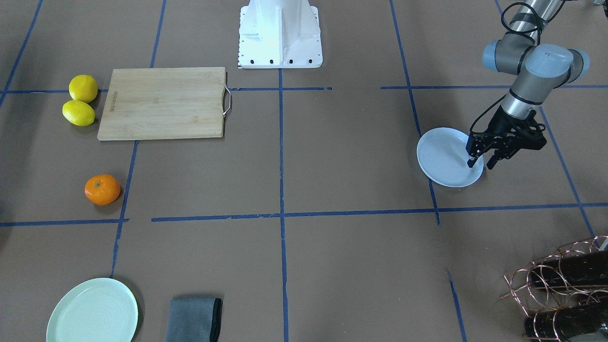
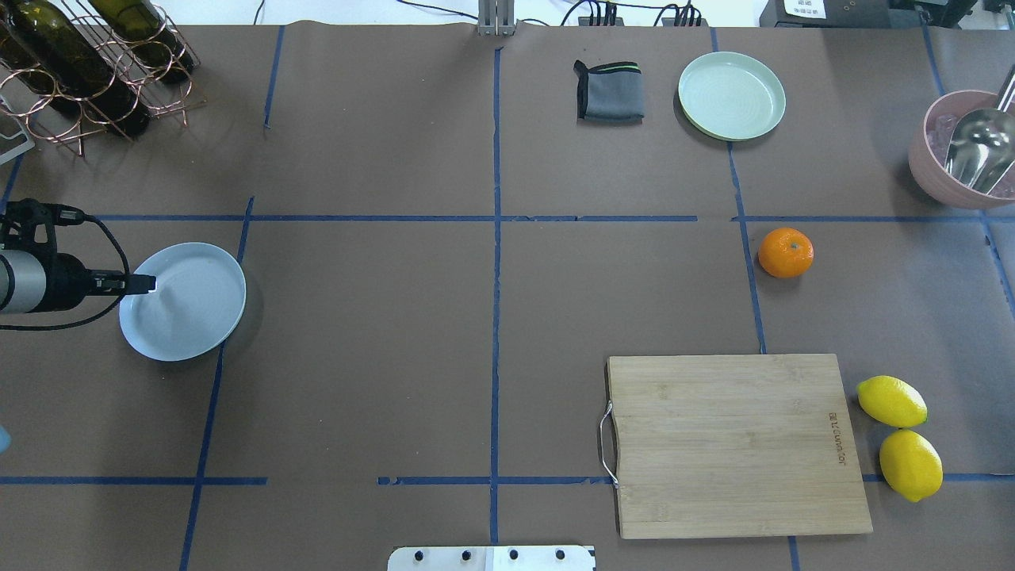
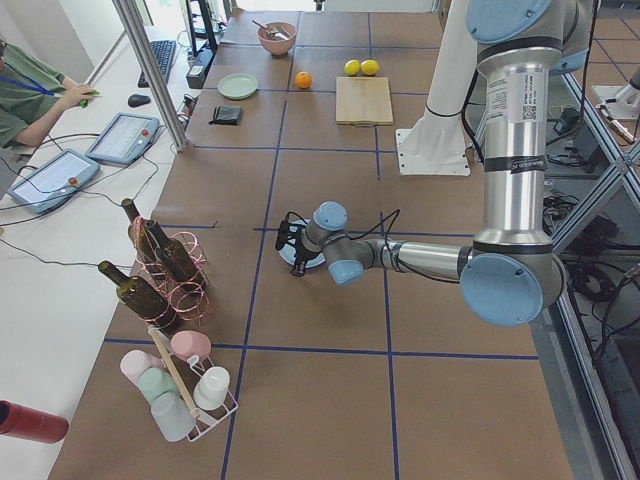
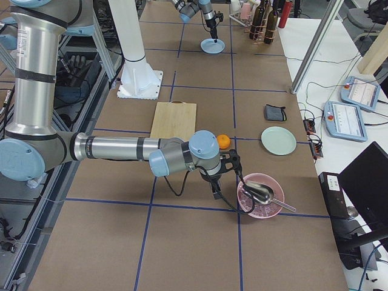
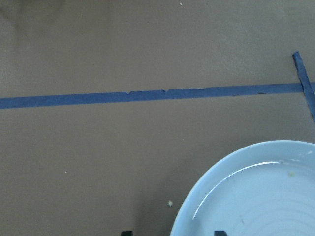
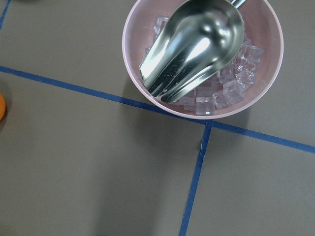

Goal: Pick orange to plate
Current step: 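Lower the left gripper to the light blue plate's rim and grip it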

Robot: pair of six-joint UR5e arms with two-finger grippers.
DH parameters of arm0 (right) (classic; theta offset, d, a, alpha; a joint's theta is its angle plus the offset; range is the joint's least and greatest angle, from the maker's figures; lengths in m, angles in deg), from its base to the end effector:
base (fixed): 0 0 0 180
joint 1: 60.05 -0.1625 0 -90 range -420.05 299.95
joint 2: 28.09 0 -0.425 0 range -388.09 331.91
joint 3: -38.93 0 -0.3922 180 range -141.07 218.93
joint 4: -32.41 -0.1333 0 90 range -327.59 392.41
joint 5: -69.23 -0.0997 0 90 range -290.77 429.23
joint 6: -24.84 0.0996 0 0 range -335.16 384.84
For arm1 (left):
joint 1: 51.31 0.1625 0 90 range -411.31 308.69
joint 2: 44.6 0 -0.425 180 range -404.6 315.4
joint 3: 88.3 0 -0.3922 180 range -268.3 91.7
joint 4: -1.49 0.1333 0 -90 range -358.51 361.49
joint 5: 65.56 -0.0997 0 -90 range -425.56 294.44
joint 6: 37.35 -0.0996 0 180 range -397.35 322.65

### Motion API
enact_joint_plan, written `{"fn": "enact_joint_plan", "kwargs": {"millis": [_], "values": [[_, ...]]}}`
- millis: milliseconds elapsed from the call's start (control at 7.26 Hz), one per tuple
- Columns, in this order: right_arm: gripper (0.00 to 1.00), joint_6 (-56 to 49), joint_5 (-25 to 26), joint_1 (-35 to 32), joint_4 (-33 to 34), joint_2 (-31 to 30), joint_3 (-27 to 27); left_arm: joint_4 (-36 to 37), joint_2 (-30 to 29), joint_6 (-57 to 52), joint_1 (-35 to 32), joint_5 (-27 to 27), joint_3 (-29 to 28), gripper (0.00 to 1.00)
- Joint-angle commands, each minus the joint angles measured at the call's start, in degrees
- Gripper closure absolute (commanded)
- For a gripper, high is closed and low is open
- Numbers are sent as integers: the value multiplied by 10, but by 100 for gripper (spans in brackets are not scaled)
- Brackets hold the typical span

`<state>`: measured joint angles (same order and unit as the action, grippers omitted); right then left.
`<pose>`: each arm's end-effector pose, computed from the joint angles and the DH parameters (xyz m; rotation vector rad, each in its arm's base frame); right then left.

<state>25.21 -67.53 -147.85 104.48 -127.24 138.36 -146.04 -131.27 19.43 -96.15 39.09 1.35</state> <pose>0.0438 -0.4426 0.6138 0.2818 -0.8159 -0.1596 0.2807 -0.4316 0.5883 0.4046 0.8746 -0.0667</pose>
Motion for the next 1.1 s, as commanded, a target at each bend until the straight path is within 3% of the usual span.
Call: {"fn": "enact_joint_plan", "kwargs": {"millis": [0,551,688,964], "values": [[0,5,0,0,0,0,0,0,-1,-3,1,0,5,100],[0,11,0,0,-1,0,0,8,-19,-1,0,6,68,100],[0,11,0,0,-1,0,0,17,-53,3,0,6,71,100],[0,11,0,0,0,0,0,116,-198,30,11,6,54,100]]}}
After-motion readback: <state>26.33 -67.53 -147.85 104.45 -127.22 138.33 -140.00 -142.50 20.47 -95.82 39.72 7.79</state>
